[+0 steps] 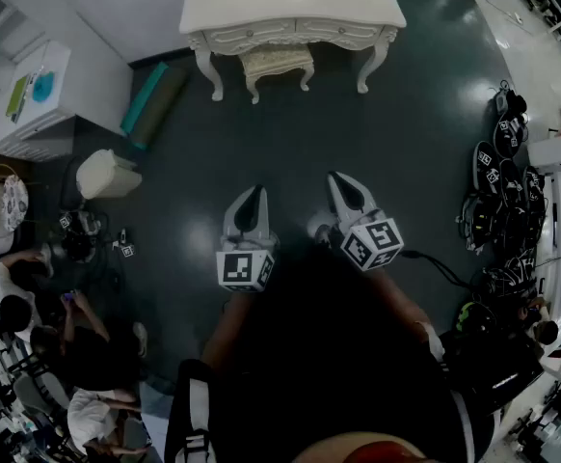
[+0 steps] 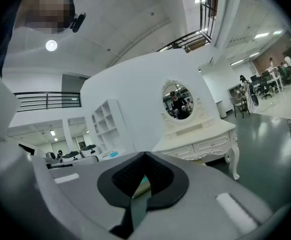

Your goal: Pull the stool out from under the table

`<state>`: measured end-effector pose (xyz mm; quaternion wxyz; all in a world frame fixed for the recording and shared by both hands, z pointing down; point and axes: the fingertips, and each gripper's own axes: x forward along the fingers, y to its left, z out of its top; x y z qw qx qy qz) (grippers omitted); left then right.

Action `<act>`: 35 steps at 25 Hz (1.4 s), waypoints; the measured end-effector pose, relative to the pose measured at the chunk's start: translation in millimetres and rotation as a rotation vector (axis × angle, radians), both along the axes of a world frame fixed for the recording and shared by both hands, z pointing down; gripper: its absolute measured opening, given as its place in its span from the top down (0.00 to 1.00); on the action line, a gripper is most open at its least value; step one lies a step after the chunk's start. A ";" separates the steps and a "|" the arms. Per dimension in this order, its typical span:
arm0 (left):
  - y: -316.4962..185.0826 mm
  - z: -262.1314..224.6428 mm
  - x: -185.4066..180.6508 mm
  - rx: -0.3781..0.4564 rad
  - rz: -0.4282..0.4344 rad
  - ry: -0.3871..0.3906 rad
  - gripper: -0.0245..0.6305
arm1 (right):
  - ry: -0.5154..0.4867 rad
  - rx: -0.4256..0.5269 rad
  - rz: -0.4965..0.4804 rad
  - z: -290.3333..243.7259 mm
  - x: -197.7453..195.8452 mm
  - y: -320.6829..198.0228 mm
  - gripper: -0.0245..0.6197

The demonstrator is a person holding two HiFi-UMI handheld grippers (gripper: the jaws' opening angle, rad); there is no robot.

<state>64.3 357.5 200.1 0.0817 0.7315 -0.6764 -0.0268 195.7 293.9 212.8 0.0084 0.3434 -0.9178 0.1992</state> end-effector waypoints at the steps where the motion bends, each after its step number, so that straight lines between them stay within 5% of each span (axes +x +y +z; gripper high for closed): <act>1: 0.2 2.0 -0.2 -0.004 -0.002 0.003 0.95 | 0.002 0.000 -0.004 0.5 -0.7 -0.2 0.97; 25: 6.4 19.7 -56.9 -0.031 0.067 0.049 0.95 | -0.004 -0.070 0.070 26.4 -46.3 19.0 0.96; 35: -52.9 42.7 -49.8 -0.080 0.107 0.045 0.95 | -0.032 -0.097 0.069 37.9 -50.9 -45.8 0.97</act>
